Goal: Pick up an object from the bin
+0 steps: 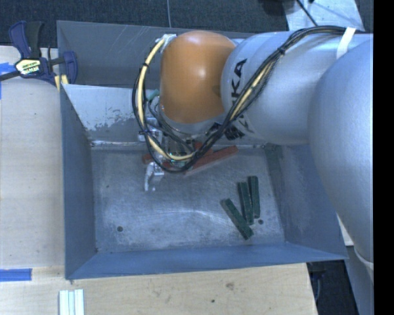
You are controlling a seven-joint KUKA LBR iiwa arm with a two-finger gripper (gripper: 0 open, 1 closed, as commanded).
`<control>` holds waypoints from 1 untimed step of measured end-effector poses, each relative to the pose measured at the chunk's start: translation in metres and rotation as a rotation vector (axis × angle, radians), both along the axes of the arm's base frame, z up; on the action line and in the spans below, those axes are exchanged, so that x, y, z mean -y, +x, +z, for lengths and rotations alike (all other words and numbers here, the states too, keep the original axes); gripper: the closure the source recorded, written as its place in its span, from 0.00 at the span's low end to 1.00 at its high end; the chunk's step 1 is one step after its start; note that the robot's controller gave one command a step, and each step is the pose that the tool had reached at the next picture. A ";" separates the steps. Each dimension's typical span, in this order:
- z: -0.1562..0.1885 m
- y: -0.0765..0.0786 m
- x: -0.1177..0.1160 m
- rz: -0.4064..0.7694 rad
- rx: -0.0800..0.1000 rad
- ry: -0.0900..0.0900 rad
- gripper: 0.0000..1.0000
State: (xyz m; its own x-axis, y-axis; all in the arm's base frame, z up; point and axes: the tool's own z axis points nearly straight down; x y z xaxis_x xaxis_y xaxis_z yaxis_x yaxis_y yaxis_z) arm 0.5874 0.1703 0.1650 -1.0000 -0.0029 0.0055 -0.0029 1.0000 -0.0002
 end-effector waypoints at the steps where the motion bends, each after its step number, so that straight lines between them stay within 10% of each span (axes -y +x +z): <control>1: 0.005 0.002 0.001 -0.002 0.008 0.001 0.00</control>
Offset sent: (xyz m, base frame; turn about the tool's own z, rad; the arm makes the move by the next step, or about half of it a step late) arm 0.0183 -0.0716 -0.0941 -0.1867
